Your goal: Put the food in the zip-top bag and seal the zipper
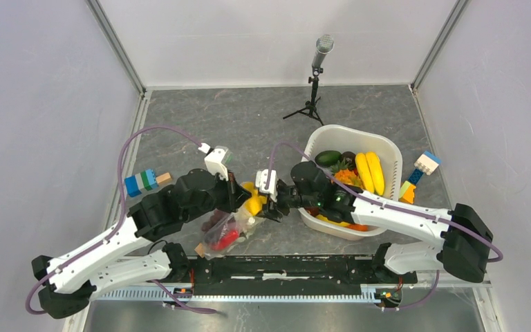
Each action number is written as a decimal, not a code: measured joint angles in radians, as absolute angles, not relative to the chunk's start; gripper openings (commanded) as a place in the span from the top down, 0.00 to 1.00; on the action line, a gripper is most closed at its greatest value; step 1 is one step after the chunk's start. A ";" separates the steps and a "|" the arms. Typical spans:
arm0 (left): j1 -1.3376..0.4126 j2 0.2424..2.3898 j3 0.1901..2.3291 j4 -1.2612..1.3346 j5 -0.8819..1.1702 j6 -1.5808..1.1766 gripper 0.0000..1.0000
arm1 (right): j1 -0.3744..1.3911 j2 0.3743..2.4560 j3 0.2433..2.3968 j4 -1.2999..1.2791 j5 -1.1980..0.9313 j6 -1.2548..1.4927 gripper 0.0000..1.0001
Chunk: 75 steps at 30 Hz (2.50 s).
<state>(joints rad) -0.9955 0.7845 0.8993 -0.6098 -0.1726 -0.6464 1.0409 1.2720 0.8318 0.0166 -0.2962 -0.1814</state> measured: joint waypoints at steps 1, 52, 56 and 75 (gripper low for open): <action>-0.996 0.775 0.899 -0.610 -0.185 -0.646 0.98 | 1.041 1.272 0.831 0.007 -0.334 -0.208 0.55; -0.994 0.743 0.859 -0.556 -0.231 -0.652 0.98 | 1.077 1.335 0.756 0.303 -0.231 -0.035 0.35; -0.994 0.704 0.854 -0.559 -0.266 -0.654 0.98 | 1.077 1.290 0.755 0.232 -0.207 -0.059 0.30; -0.995 0.665 0.839 -0.574 -0.336 -0.655 0.98 | 1.050 1.171 0.733 0.089 -0.017 0.020 0.47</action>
